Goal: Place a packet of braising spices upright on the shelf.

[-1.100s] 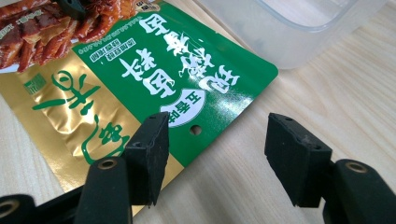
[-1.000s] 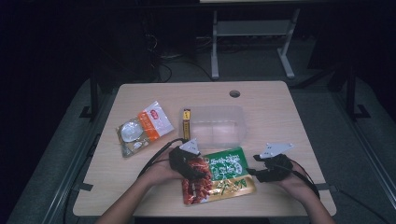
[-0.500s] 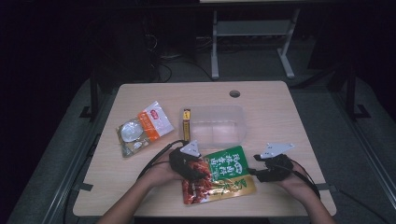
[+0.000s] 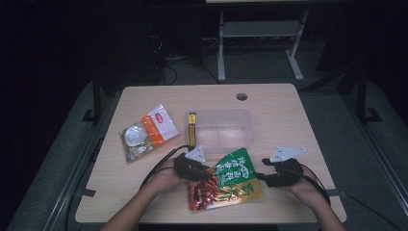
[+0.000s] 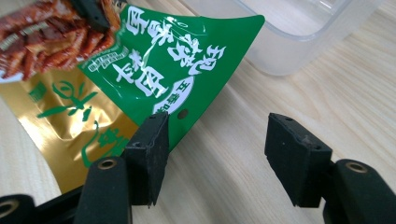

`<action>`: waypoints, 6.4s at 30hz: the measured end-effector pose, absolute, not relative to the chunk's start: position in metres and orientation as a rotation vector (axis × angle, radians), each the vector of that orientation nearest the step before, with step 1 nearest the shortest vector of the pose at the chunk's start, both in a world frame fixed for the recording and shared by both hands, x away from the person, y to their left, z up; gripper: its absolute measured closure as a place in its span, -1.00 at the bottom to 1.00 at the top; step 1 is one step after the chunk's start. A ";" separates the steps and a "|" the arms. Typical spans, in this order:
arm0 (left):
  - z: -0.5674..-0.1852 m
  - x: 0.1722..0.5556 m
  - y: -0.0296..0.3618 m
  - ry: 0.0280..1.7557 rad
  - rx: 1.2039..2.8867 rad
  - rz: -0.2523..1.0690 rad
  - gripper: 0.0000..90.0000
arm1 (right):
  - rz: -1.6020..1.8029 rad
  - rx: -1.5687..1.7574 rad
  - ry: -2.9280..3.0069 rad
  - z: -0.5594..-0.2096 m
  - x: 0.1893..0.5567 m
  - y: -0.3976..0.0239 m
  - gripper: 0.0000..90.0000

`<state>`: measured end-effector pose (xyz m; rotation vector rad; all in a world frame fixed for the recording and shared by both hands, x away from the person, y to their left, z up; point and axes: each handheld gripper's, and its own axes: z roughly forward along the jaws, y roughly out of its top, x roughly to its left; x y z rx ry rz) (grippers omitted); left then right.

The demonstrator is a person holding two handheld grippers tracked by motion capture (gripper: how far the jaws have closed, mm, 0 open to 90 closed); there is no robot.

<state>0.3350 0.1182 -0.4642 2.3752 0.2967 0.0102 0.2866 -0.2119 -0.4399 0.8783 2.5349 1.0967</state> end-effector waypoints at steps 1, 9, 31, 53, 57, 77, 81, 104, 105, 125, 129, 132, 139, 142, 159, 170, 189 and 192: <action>-0.464 0.336 0.119 0.302 2.367 0.007 0.78 | 1.110 0.882 2.537 -0.439 0.286 -0.212 -0.13; -0.462 0.336 0.121 0.343 2.342 -0.028 0.97 | 1.206 0.917 2.518 -0.435 0.286 -0.216 -0.18; -0.409 0.304 0.171 0.459 2.188 0.117 0.99 | 1.422 0.881 2.595 -0.415 0.298 -0.186 -0.26; -0.399 0.296 0.194 0.551 2.090 0.222 0.99 | 1.561 0.750 2.712 -0.408 0.349 -0.135 0.80; -0.400 0.295 0.193 0.543 2.092 0.220 0.99 | 1.556 0.707 2.716 -0.408 0.347 -0.137 0.90; -0.405 0.295 0.189 0.497 2.119 0.205 0.90 | 1.617 0.570 2.722 -0.391 0.339 -0.148 1.00; -0.405 0.295 0.187 0.492 2.106 0.180 0.82 | 1.651 0.552 2.705 -0.383 0.337 -0.153 1.00; -0.411 0.279 0.219 0.560 2.114 0.252 -0.40 | 1.827 0.458 2.551 -0.329 0.319 -0.181 1.00; -0.411 0.279 0.220 0.565 2.111 0.251 -0.40 | 1.833 0.465 2.536 -0.327 0.319 -0.183 1.00; -0.417 0.283 0.217 0.557 2.161 0.230 -0.51 | 1.793 0.582 2.326 -0.281 0.322 -0.206 1.00; -0.421 0.283 0.214 0.549 2.180 0.211 -0.57 | 1.738 0.613 2.300 -0.273 0.325 -0.206 1.00; -0.422 0.284 0.212 0.536 2.195 0.204 -0.60 | 1.714 0.636 2.275 -0.268 0.328 -0.206 1.00; -0.426 0.285 0.212 0.551 2.191 0.173 -0.69 | 1.686 0.686 2.201 -0.256 0.337 -0.213 1.00; -0.426 0.285 0.213 0.556 2.191 0.168 -0.69 | 1.653 0.725 2.172 -0.250 0.345 -0.217 1.00; -0.432 0.284 0.208 0.548 2.220 0.143 -0.70 | 1.567 0.840 2.175 -0.261 0.373 -0.211 1.00; -0.433 0.284 0.208 0.539 2.237 0.149 -0.70 | 1.559 0.900 2.176 -0.281 0.382 -0.204 1.00; -0.437 0.284 0.207 0.543 2.253 0.136 -0.70 | 1.500 0.935 2.180 -0.303 0.389 -0.193 1.00; -0.438 0.284 0.207 0.543 2.255 0.135 -0.70 | 1.496 0.948 2.187 -0.307 0.392 -0.192 1.00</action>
